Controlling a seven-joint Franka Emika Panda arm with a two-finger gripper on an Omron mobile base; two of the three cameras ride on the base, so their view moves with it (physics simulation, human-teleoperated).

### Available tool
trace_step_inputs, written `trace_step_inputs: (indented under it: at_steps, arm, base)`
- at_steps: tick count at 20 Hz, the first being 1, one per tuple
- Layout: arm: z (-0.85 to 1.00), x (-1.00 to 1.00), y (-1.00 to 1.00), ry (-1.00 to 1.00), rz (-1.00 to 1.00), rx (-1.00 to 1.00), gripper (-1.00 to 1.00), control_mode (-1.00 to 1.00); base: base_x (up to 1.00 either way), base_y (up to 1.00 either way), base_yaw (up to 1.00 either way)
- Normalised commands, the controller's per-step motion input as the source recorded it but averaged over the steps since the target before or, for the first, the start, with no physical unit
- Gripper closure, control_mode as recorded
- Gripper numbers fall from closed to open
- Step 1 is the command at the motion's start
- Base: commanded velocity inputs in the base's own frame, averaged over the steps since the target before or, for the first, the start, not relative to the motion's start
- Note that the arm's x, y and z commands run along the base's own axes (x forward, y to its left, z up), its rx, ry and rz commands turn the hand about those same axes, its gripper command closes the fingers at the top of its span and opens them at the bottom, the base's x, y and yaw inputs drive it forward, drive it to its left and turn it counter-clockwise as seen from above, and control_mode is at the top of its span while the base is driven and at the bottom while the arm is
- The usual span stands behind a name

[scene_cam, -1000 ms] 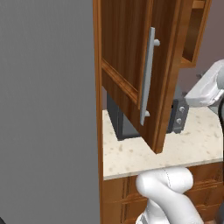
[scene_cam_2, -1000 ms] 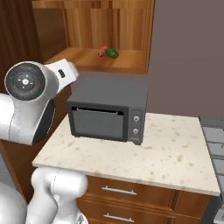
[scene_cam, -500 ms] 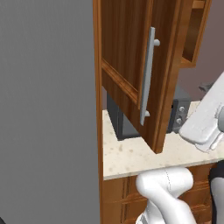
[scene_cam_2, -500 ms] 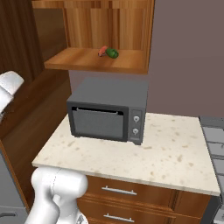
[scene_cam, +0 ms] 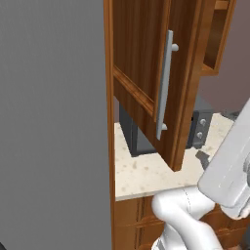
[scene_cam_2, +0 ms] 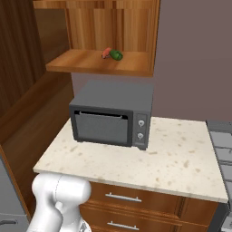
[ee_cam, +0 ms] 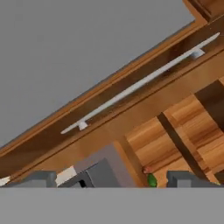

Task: Pick the sweet potato, avocado from the counter and place them in the cabinet. Then close the cabinet.

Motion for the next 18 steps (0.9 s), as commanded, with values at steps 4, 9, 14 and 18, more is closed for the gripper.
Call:
trace_step_inputs:
  at_steps: [4, 9, 14, 18]
  arm:
    - [-0.05, -0.28, 0.57, -0.01, 0.00, -0.26, -1.00, -1.00]
    - [-0.39, 0.23, 0.72, -0.16, -0.03, -0.36, -1.00, -1.00]
    - [-0.48, 0.57, 0.77, -0.20, -0.08, -0.40, -1.00, -1.00]
    - [-0.30, 0.91, 0.28, -0.12, -0.13, -0.32, -1.00, -1.00]
  base:
    - [0.00, 0.00, 0.00]
    - [0.00, 0.00, 0.00]
    - [0.00, 0.00, 0.00]
    - [0.00, 0.00, 0.00]
